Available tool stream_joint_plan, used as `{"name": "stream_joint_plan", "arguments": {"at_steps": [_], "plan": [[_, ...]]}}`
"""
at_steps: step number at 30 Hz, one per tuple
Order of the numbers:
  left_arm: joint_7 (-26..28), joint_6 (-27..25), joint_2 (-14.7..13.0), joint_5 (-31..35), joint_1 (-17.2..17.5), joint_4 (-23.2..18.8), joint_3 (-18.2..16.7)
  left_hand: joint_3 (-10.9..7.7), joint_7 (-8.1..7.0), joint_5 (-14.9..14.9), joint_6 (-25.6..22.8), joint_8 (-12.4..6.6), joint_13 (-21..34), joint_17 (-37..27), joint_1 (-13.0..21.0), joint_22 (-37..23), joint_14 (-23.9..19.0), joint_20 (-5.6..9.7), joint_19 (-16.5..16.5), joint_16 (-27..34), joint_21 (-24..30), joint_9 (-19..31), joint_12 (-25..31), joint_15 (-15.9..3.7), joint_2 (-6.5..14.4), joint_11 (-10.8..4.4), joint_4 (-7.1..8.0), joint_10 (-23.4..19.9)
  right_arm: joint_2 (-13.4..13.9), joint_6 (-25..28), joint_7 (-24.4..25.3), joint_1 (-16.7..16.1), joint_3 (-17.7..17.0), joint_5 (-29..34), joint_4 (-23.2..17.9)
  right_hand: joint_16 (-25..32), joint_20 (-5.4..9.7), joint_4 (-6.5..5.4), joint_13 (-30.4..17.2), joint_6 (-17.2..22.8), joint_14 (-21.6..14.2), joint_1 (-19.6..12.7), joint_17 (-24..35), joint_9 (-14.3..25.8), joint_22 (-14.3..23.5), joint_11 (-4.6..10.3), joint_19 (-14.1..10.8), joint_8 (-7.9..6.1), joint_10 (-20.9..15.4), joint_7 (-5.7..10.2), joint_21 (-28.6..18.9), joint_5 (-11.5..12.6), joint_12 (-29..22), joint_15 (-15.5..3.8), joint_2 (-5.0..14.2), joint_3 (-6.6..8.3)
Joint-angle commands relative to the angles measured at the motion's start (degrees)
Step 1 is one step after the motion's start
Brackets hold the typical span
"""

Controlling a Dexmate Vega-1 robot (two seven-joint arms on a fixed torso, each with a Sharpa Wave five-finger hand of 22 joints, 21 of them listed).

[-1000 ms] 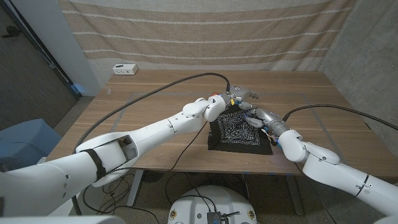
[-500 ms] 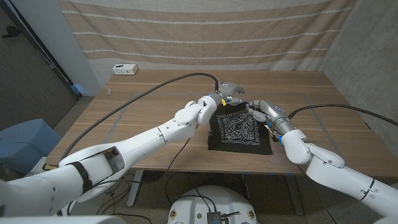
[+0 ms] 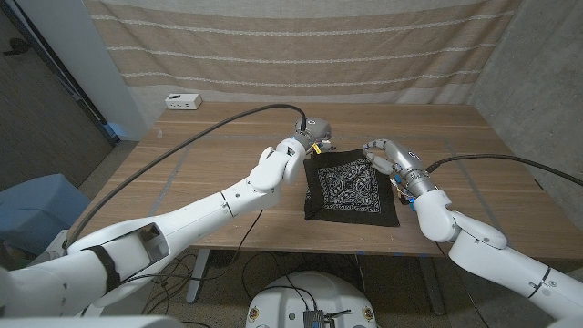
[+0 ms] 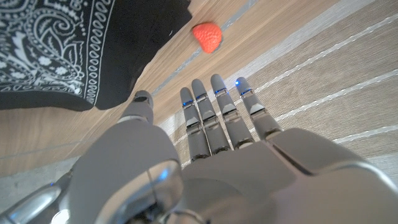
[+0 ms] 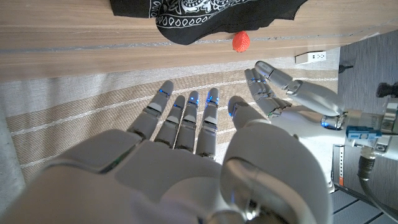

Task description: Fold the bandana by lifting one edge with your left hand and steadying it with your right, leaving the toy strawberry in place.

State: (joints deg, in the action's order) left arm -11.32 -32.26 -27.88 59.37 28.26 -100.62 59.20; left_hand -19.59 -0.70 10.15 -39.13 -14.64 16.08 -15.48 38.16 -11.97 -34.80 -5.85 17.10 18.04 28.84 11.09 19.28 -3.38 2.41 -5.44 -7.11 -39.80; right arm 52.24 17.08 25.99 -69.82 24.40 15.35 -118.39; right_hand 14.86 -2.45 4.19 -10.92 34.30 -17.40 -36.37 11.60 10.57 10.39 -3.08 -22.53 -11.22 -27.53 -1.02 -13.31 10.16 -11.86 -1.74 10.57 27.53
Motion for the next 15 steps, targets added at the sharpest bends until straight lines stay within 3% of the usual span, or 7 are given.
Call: {"name": "stream_joint_plan", "arguments": {"at_steps": [1,6,10,15], "plan": [[-10.66,-5.17,-0.71,9.40,-0.20,-1.22,0.96,0.75,-0.08,0.25,-0.61,-0.15,0.46,-0.31,-0.28,-0.16,-0.43,-0.01,0.11,0.16,0.25,0.18,0.68,-2.22,-1.17,-0.25,-0.04,-0.82,-0.91,-1.81,0.72,-1.96,-2.17,-1.05,-0.41,-0.15,0.12,0.12,0.00,-0.08,-0.28,-0.76,0.21,0.22,0.05,0.20,-0.36,0.08,0.12,0.03,0.19,0.08,0.21,-0.13,0.22,0.27],[-13.98,-5.44,0.00,12.49,-0.44,0.12,1.32,1.57,-0.25,0.49,-0.66,0.24,0.97,-0.54,-0.67,-0.16,0.87,-0.27,-1.25,-0.35,-0.22,0.22,0.99,-2.08,-2.08,-0.63,-0.14,-0.08,-1.18,-2.25,0.59,-2.37,-2.44,-1.25,-0.44,-0.13,0.19,0.09,0.00,0.05,-0.36,-0.77,0.25,0.23,0.05,0.17,-0.36,0.06,0.09,0.08,0.21,0.09,0.23,-0.13,0.24,0.24],[-15.05,-5.31,0.59,13.40,-0.30,1.25,1.02,1.89,1.20,0.76,-0.81,0.60,1.39,-0.72,-0.90,-0.23,1.11,-0.43,-1.66,-0.52,-0.29,0.19,1.35,-1.93,-2.18,0.31,-0.05,0.37,-1.33,-2.27,0.51,-2.58,-2.56,-1.16,-0.47,-0.13,0.19,0.08,-0.01,0.14,-0.39,-0.79,0.27,0.24,0.06,0.09,-0.36,0.04,0.02,-0.02,0.22,0.09,0.22,-0.20,0.25,0.22],[-15.68,-4.56,1.16,13.76,-0.24,2.60,0.75,2.19,1.31,0.91,-0.96,0.83,1.66,-0.82,-1.13,-0.28,0.91,-0.71,-1.60,-0.51,-0.20,0.14,1.77,-1.76,-2.41,0.44,0.00,0.22,-1.48,-2.29,0.26,-2.74,-2.65,-1.18,-0.49,-0.14,0.23,0.09,-0.01,0.30,-0.40,-0.83,0.29,0.24,0.06,0.16,-0.36,0.00,-0.06,-0.02,0.25,0.10,0.21,-0.13,0.27,0.21]]}}
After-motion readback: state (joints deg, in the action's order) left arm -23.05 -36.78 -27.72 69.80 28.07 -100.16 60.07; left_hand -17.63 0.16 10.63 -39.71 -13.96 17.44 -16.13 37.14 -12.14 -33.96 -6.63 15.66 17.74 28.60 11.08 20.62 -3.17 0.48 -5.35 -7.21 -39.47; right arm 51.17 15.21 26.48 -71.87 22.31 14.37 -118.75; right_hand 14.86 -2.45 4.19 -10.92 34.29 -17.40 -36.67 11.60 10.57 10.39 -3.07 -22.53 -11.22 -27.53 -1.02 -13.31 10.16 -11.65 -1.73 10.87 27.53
